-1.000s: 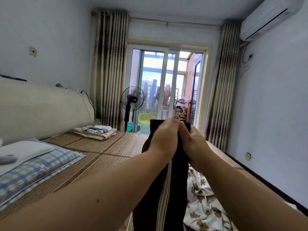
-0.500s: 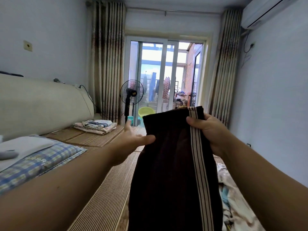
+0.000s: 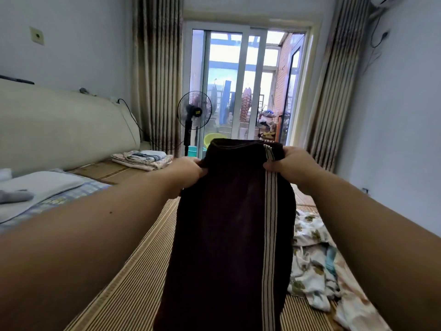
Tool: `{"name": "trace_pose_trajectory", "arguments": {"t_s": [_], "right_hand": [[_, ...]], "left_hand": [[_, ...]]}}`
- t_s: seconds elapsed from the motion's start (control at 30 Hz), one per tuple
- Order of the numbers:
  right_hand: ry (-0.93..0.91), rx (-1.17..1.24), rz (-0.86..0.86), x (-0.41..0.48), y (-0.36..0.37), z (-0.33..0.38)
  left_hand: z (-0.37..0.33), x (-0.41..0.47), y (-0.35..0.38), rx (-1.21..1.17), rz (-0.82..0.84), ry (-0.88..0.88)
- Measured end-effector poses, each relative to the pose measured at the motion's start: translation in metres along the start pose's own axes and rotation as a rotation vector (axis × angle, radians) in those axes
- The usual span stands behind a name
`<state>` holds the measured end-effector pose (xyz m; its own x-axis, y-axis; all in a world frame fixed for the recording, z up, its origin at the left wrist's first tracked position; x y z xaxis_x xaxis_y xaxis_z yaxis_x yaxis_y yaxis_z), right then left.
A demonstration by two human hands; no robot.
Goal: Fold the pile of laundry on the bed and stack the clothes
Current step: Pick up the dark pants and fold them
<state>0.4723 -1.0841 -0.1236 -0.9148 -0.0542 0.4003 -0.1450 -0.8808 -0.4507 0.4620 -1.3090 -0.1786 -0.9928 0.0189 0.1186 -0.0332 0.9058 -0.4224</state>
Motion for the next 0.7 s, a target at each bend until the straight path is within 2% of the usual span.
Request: {"name": "trace_pose_trajectory", "arguments": {"t_s": [0.13,0.23,0.33,0.4,0.47,0.57,0.7], "right_hand": [[-0.086,0.084,-0.188,0.019,-0.01,0.013],[-0.162,0.157,-0.204,0.017,-0.013,0.019],[-0.202,0.072,-0.17,-0.002,-0.004,0.009],[-0.196,0.02,-0.048,-0.021,0.017,-0.012],[-0.121,0.001,0.089,-0.045,0.043,-0.047],[0.04,0.028,0.29,-0.093,0.077,-0.107],[0.32,0.056,0.509,-0.162,0.113,-0.182]], "left_hand": [[-0.039,0.017,-0.034,0.152,-0.224,0.177],[-0.067,0.004,-0.051,0.262,-0.369,0.377],[-0.057,-0.019,-0.047,0.352,-0.404,0.489],[-0.023,-0.03,-0.036,0.368,-0.336,0.47],[0.024,-0.042,-0.015,0.374,-0.193,0.403],[0.096,-0.07,0.027,0.418,0.076,0.263],[0.182,-0.11,0.089,0.375,0.418,-0.011]]}}
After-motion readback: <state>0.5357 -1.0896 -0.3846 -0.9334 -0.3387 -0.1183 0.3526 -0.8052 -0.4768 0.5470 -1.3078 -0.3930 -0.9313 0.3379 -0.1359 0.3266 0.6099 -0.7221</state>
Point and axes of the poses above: each hand's wrist, its own x-axis towards the middle knuckle, its own y-axis out of the palm, z = x × y, the point moved 10 cm from there along x, towards the middle knuckle, and after that the axes turned 1 degree about x, right-handed, at the moved point
